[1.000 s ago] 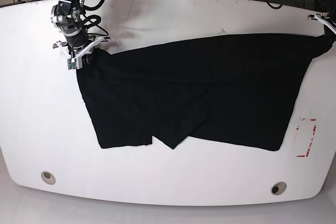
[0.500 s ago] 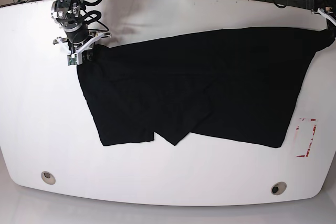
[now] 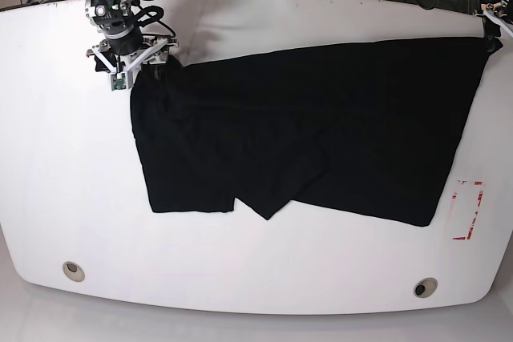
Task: Layout the t-shirt on the table in an organized manner, then fold the t-shirt properly
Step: 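Lay the stretched t-shirt flat onto the table with both grippers, then open the right gripper and release the t-shirt edge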
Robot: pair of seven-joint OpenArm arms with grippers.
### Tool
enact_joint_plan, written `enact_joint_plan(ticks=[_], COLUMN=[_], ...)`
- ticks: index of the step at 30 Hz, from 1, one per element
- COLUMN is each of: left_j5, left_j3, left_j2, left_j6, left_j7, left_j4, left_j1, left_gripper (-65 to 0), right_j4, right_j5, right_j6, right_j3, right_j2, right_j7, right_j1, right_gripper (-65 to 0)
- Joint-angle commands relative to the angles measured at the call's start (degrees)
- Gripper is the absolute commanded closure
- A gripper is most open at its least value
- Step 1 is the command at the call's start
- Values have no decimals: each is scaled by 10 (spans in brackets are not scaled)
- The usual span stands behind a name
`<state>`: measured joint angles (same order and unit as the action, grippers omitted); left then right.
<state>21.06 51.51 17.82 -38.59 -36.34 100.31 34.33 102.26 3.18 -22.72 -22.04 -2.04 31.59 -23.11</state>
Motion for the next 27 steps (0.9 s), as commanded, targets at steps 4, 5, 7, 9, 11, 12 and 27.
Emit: enact_joint_plan(ticks=[4, 5, 7, 9, 11, 12, 27], left_j5=[5, 5, 5, 5, 5, 5, 5], left_j3=[8, 8, 8, 7, 7, 7, 4], left_j2=[12, 13, 13, 13, 13, 13, 14], left_j6=[1, 1, 1, 1, 1, 1, 1], left_j7=[13, 13, 13, 13, 13, 13, 13], left_j4=[7, 7, 7, 8, 9, 9, 9], left_j1=[4, 3, 1, 1, 1, 1, -2], left_gripper=[-406, -404, -404, -404, -404, -404, -404], right_j4=[41, 49, 56, 61, 64, 68, 89], right_j5=[5, 5, 6, 6, 0, -1, 5], right_j6=[-2, -2, -2, -2, -2, -2, -3], right_j3=[-2, -6, -14, -24, -38, -47, -74], right_j2=[0, 1, 2, 9, 18, 20, 25], right_j7=[-9, -9, -9, -9, -9, -9, -10], right_j1=[-6, -6, -6, -6, -3, -2, 22], right_gripper=[-452, -452, -452, -452, -452, -452, -452])
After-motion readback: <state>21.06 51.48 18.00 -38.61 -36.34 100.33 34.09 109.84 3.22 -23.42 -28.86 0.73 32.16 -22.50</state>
